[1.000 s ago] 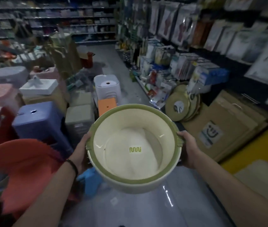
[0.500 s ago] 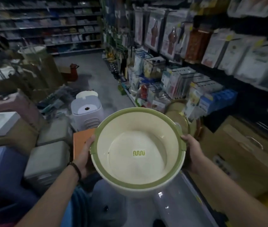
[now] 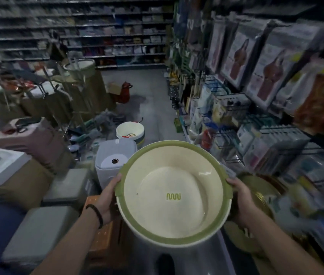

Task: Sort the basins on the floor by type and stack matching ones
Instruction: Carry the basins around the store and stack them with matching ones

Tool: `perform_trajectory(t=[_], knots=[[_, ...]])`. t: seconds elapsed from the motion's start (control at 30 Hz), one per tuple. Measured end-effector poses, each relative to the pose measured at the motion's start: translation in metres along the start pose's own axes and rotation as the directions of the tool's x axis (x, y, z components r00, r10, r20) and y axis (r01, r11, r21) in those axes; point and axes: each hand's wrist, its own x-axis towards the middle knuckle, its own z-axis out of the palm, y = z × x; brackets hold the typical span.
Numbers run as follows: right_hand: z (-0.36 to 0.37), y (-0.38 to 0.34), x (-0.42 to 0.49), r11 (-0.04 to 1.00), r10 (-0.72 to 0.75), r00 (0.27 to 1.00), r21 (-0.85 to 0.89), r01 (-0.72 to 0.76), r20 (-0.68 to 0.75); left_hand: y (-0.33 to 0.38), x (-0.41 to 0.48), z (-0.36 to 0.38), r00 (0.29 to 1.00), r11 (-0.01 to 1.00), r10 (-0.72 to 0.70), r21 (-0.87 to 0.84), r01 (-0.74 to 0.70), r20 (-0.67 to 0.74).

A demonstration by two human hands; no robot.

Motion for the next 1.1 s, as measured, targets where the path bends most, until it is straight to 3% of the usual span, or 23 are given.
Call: perform_trajectory(t=[0.3,0.47,0.57,0.73,0.93,1.1], knots=[[0.072,-0.175,0.204,0.991,-0.135,0.990,-0.027,0.135,-0.025,0.139,0.221,0.060,0.999,0.999,-0.043,0.032,0.042,0.020],[0.121,-0.269,0.327,0.990,-0.140,0.990,-0.027,0.141,0.012,0.212,0.329,0.084,0.999,0.998,0.040,-0.044,-0.040,-0.004],[0.159,-0.317,0.413,0.991,-0.112,0.991,-0.060,0.117,0.077,0.249,0.400,0.089,0.997,0.996,0.074,-0.053,-0.076,-0.028],[0.234,-0.398,0.538,0.993,-0.043,0.990,-0.107,0.058,0.138,0.302,0.500,0.083,0.970,0.991,0.021,-0.123,-0.053,-0.243],[0.354,-0.482,0.643,0.967,0.027,0.958,-0.250,0.048,0.285,0.369,0.574,0.065,0.950,0.969,-0.031,-0.243,-0.047,-0.310],[0.465,-0.517,0.735,0.936,0.060,0.953,-0.348,0.049,0.296,0.420,0.656,0.019,0.952,0.955,-0.049,-0.292,-0.044,-0.303]])
